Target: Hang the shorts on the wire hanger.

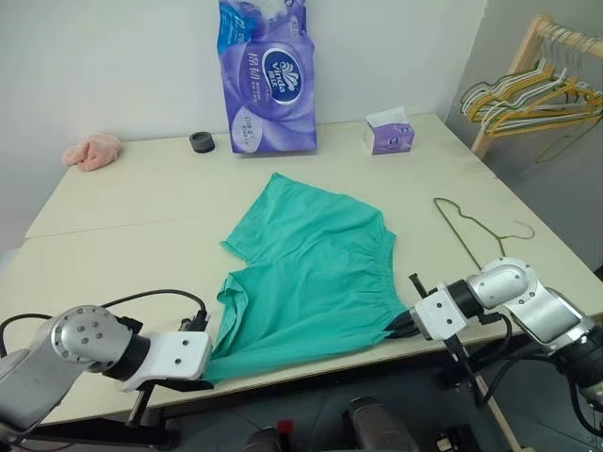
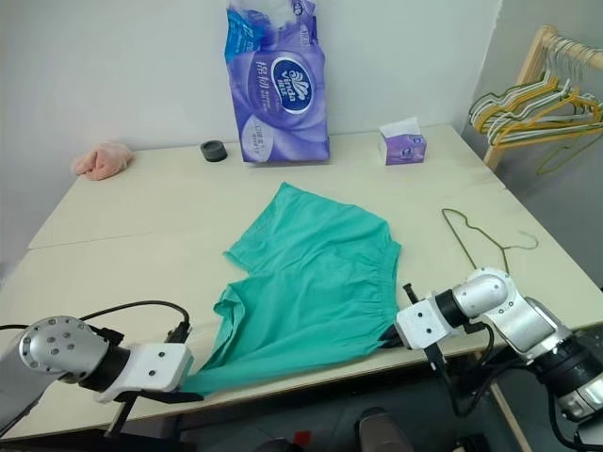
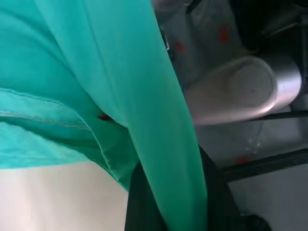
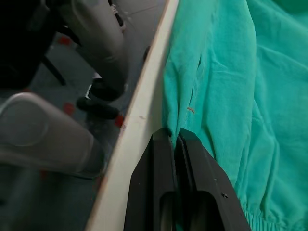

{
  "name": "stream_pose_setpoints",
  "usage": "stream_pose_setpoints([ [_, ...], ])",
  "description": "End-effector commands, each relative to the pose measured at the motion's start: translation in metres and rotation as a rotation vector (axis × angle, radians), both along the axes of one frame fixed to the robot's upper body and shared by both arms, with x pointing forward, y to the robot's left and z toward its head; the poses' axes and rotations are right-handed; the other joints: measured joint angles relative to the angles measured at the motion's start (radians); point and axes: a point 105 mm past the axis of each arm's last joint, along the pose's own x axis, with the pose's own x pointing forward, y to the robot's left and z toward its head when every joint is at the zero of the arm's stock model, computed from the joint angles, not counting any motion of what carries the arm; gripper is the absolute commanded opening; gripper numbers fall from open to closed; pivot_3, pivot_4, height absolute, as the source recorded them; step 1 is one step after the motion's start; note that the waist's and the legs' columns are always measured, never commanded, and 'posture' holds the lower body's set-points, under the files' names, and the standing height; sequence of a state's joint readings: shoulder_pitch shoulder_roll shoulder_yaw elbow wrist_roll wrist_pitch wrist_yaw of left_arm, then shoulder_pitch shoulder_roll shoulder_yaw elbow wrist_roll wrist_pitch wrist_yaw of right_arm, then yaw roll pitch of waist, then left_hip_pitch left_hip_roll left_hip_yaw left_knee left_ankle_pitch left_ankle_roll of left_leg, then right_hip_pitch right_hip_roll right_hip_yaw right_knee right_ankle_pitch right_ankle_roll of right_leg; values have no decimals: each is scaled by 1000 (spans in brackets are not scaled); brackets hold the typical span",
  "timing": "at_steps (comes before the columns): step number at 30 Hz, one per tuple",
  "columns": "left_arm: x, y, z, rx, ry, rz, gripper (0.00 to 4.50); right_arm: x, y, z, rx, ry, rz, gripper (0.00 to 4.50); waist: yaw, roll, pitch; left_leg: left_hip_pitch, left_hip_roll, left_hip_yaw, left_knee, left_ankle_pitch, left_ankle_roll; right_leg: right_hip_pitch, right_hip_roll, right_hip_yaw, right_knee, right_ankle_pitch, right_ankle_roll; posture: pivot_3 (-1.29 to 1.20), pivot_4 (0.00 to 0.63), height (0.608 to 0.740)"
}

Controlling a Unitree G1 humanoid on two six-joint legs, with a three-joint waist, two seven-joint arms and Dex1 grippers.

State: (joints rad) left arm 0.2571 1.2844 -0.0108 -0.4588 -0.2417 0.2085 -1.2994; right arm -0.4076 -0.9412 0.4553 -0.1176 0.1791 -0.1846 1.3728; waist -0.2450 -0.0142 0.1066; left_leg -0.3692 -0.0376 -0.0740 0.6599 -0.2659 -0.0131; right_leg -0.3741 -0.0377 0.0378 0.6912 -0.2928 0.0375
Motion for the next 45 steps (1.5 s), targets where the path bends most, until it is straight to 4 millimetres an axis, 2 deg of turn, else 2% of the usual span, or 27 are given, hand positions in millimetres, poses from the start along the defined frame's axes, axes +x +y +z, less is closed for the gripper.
stream_pose_setpoints([
  [1, -5, 0, 3, 7, 10, -23, 22, 0, -3, 9, -18, -9, -12, 0, 0, 0, 0, 2, 0, 0, 0, -1, 0, 2, 0, 0, -1, 0, 0, -286, 74, 740],
  [6, -17, -8, 4, -37, 76, -37, 22, -5, -4, 7, -54, 20, -1, 0, 0, 1, 1, 3, 1, 1, -1, -2, 1, 3, 1, 0, -2, -1, 0, -284, 75, 740],
  [17, -26, -23, 7, -80, 133, -23, 22, -18, -8, 6, -131, 99, -8, 0, 0, 2, 2, 3, 1, 2, 0, -2, 1, 3, 1, 1, -4, -2, 3, -281, 74, 740],
  [19, -25, -26, 9, -87, 140, -14, 0, -16, -7, 8, -128, 91, -8, 529, 0, 2, 3, 3, 1, 2, 0, -2, 1, 3, 1, 1, -4, -2, 3, -282, 73, 740],
  [20, -26, -27, 9, -90, 150, -12, 424, -18, -10, 8, -138, 99, 2, 678, 0, 3, 3, 3, 1, 2, 0, -2, 1, 3, 1, 1, -4, -2, 3, -283, 72, 740],
  [23, -28, -29, 10, -99, 169, -7, 1154, -25, -17, 9, -152, 127, 37, 1672, 0, 3, 4, 3, 1, 2, 0, -2, 1, 3, 1, 1, -5, -2, 3, -284, 70, 740],
  [27, -30, -28, 9, -102, 174, -6, 2403, -31, -15, 16, -127, 154, 60, 3063, -1, 4, 4, 3, 1, 2, -1, -2, 1, 4, 1, 1, -7, -2, 3, -285, 69, 740],
  [28, -31, -28, 8, -102, 176, -7, 2624, -32, -15, 17, -125, 159, 62, 3296, -1, 4, 4, 3, 2, 2, -1, -3, 1, 4, 1, 1, -7, -2, 3, -285, 69, 740],
  [30, -34, -30, 9, -130, 187, -14, 3205, -33, -7, 26, -60, 179, 51, 3978, -2, 4, 4, 3, 2, 2, -1, -3, 1, 4, 2, 1, -8, -2, 3, -285, 67, 740],
  [32, -34, -36, 13, -197, 190, 0, 3768, -19, 8, 50, 95, 194, -37, 4500, -3, 4, 4, 3, 2, 2, -1, -3, 1, 4, 2, 1, -8, -2, 3, -287, 65, 740],
  [34, -30, -42, 19, -266, 176, 28, 4407, -2, 15, 69, 215, 185, -128, 4500, -4, 4, 4, 3, 3, 3, -1, -3, 1, 5, 2, 2, -9, -1, 2, -287, 64, 740],
  [37, -27, -50, 28, -361, 191, 72, 4460, 17, 14, 84, 322, 173, -243, 4500, 0, 3, 4, 3, 3, 3, -1, -3, 1, 5, 2, 1, -9, 0, 2, -284, 63, 740],
  [39, -33, -48, 28, -355, 241, 73, 4460, 30, 9, 91, 397, 165, -346, 4500, 7, 3, 3, 2, 3, 2, -1, -3, 1, 4, 2, 1, -10, 1, 0, -286, 62, 740],
  [42, -42, -37, 18, -253, 262, 49, 4460, 32, 4, 90, 427, 172, -411, 4500, 11, 3, 4, 2, 2, 3, -1, -4, 1, 4, 2, 2, -10, 1, -2, -286, 62, 740],
  [45, -37, -34, 18, -247, 236, 53, 4460, 33, 4, 90, 463, 183, -447, 4500, 17, 4, 4, 2, 2, 3, -1, -5, 1, 4, 2, 2, -10, 1, -2, -286, 62, 740],
])
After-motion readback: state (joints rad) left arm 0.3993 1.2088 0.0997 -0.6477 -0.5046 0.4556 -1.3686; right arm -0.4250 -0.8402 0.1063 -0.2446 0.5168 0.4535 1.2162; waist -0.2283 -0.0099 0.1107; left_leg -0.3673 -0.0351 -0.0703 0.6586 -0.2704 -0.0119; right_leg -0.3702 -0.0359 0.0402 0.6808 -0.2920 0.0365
